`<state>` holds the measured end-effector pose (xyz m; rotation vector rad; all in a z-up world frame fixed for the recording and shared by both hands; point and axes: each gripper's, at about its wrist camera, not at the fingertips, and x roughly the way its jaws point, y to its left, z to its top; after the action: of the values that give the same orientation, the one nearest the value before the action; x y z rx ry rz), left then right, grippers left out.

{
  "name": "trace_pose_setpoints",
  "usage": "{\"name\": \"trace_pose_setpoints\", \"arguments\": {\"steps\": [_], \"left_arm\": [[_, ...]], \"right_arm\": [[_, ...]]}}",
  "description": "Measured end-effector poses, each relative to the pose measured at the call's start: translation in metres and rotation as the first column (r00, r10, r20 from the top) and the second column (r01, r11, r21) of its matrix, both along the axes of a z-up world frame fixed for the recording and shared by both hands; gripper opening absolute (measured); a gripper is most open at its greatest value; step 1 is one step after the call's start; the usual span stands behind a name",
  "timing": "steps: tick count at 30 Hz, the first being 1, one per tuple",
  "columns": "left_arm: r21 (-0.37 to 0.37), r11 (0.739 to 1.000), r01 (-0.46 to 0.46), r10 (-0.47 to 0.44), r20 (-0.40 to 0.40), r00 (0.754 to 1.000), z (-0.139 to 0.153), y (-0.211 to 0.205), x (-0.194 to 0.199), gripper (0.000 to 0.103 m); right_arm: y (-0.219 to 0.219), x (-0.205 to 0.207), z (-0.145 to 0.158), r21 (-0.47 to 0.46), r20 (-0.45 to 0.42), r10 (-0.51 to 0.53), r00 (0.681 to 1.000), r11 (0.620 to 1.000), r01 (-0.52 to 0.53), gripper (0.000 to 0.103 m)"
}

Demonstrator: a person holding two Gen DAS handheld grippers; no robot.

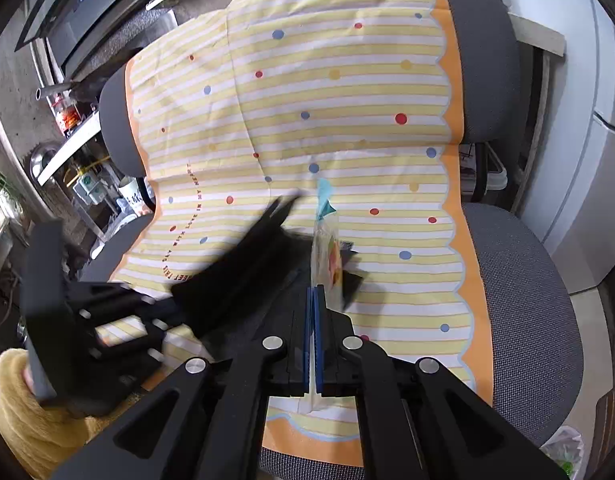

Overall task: Collect trash
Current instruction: 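Grasp the black pad with the left tool while the right tool holds the packet, then carry pad and packet to the pink bin and open both tools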

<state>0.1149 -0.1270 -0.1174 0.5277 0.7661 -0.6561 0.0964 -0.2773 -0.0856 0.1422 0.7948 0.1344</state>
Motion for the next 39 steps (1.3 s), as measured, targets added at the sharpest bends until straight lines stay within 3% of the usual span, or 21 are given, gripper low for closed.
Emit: {"name": "trace_pose_setpoints", "arguments": {"steps": [3, 5, 7, 12, 13, 14, 16, 21, 23, 26, 29, 31, 35, 38, 39], "left_arm": [[0.033, 0.996, 0.088, -0.088, 0.007, 0.996, -0.010, -0.022, -0.009, 0.006], [0.030, 0.990, 0.136, -0.135, -0.040, 0.990, -0.018, -0.034, -0.010, 0.015], [0.024, 0.988, 0.154, -0.151, -0.090, 0.984, -0.028, -0.039, -0.008, 0.016], [-0.041, 0.990, 0.138, -0.142, -0.132, 0.981, -0.028, -0.032, -0.009, 0.022], [-0.058, 0.991, 0.122, -0.130, -0.146, 0.981, -0.025, -0.025, -0.010, 0.032], [-0.068, 0.993, 0.100, -0.109, -0.149, 0.983, -0.021, -0.017, -0.010, 0.051], [-0.091, 0.994, 0.054, -0.067, -0.145, 0.987, -0.014, -0.003, -0.015, 0.062], [-0.223, 0.971, -0.086, 0.031, -0.240, 0.970, -0.003, 0.037, -0.009, 0.062], [-0.273, 0.950, -0.148, 0.055, -0.319, 0.946, -0.008, 0.043, 0.002, 0.062], [-0.282, 0.934, -0.221, 0.091, -0.410, 0.907, -0.021, 0.043, 0.012, 0.060], [-0.295, 0.925, -0.238, 0.079, -0.464, 0.883, -0.034, 0.031, 0.024, 0.057], [-0.309, 0.920, -0.243, 0.078, -0.463, 0.883, -0.035, 0.028, 0.031, 0.057], [-0.343, 0.896, -0.281, 0.079, -0.502, 0.861, -0.033, 0.022, 0.040, 0.056], [-0.441, 0.840, -0.317, 0.043, -0.529, 0.848, -0.026, 0.027, 0.049, 0.056], [-0.498, 0.798, -0.338, 0.009, -0.552, 0.834, -0.022, 0.031, 0.053, 0.056]], "right_arm": [[-0.004, 0.004, 0.002, 0.019, 0.010, 0.002, 1.000, 1.000, -0.003, 0.002], [-0.005, 0.010, 0.004, 0.024, 0.018, 0.007, 1.000, 1.000, -0.008, 0.002], [-0.004, 0.018, 0.000, 0.028, 0.002, 0.026, 1.000, 0.999, -0.026, 0.002], [0.004, 0.057, -0.049, 0.066, -0.162, 0.077, 0.984, 0.996, -0.067, 0.002], [0.004, 0.062, -0.060, 0.048, -0.193, 0.063, 0.979, 0.997, -0.055, 0.002], [0.003, 0.065, -0.073, 0.031, -0.226, 0.044, 0.973, 0.999, -0.038, 0.002], [-0.002, 0.064, -0.090, 0.026, -0.263, 0.025, 0.965, 0.999, -0.019, 0.002], [-0.011, 0.053, -0.096, 0.054, -0.269, 0.027, 0.963, 0.998, -0.013, 0.002], [-0.010, 0.054, -0.099, 0.041, -0.269, 0.024, 0.963, 0.999, -0.014, 0.002], [-0.008, 0.055, -0.101, 0.054, -0.270, 0.024, 0.963, 0.998, -0.010, 0.002], [-0.010, 0.055, -0.104, 0.093, -0.270, 0.029, 0.962, 0.996, -0.004, 0.002], [-0.018, 0.055, -0.103, 0.119, -0.270, 0.036, 0.962, 0.993, -0.003, 0.002], [-0.027, 0.054, -0.105, 0.179, -0.261, 0.033, 0.965, 0.984, 0.015, 0.002], [-0.038, 0.055, -0.108, 0.241, -0.257, 0.032, 0.966, 0.970, 0.032, 0.002], [-0.043, 0.054, -0.109, 0.267, -0.258, 0.030, 0.966, 0.963, 0.042, 0.002]]}}
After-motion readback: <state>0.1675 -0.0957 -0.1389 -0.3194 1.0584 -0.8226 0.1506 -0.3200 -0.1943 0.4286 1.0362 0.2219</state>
